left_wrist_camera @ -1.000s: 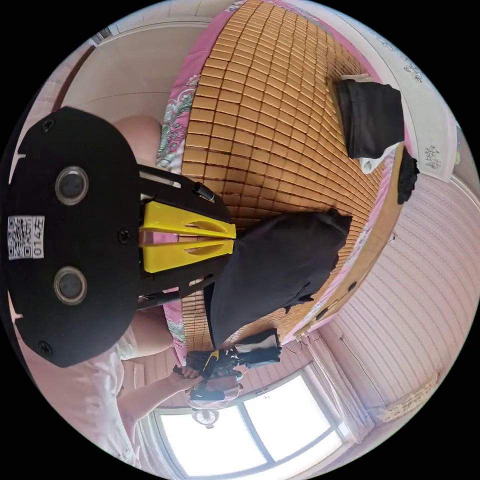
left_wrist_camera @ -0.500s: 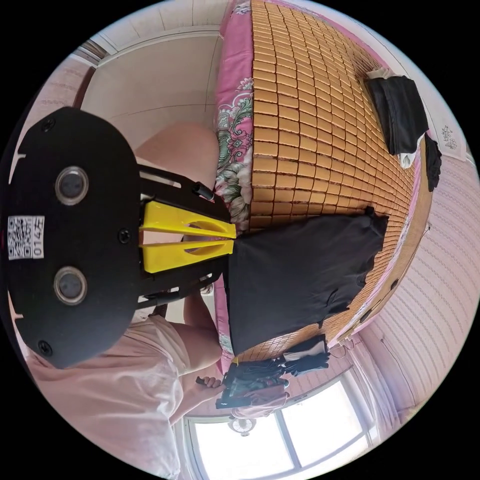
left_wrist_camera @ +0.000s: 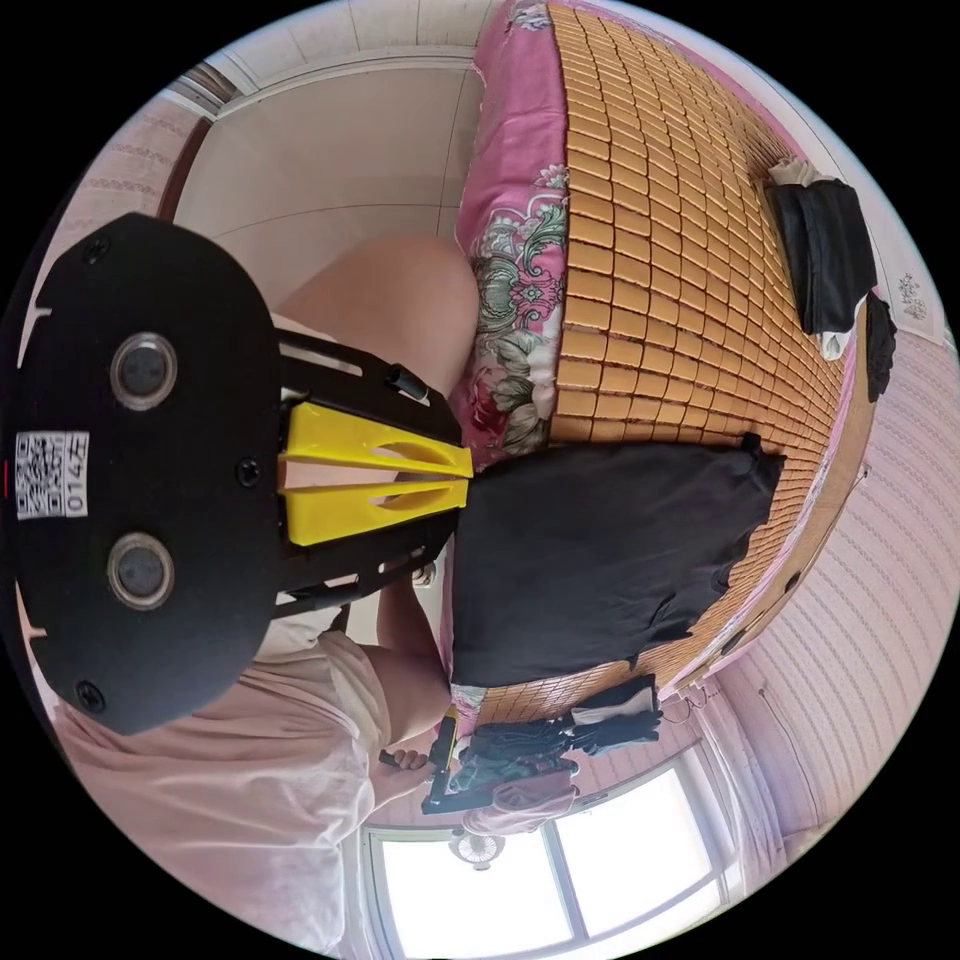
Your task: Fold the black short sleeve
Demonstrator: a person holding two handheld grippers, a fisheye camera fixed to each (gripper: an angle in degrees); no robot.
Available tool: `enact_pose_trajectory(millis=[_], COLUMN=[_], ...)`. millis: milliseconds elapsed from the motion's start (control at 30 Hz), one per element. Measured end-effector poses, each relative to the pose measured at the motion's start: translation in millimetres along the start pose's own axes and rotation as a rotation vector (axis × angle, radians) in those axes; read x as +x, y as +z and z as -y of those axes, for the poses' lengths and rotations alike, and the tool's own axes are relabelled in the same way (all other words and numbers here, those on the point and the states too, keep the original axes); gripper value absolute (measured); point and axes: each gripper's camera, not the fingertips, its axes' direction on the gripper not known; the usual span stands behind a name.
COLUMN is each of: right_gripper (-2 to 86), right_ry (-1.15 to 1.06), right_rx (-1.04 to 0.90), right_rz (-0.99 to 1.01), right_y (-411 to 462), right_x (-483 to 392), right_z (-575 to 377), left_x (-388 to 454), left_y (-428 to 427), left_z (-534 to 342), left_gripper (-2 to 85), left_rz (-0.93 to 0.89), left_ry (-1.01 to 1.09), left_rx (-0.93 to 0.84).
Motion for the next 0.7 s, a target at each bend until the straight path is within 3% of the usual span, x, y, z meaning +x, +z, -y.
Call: enact_pose_trajectory(millis=[333, 700], right_gripper=[-0.3, -0.6], right_ry=[-0.036, -0.220], right_rx=[0.042, 0.122], right_rz=[-0.038, -0.067], right_y=[11, 12], right_x=[-31, -112], right_z=[19, 59], left_x=[-8, 3], left_y=[-12, -48], left_z=[-3, 25], left_gripper=[-1.0, -1.0], left_rz=[-0.013, -0.038], left_ry=[0.003, 0.066], left_rx=[0.038, 0.227])
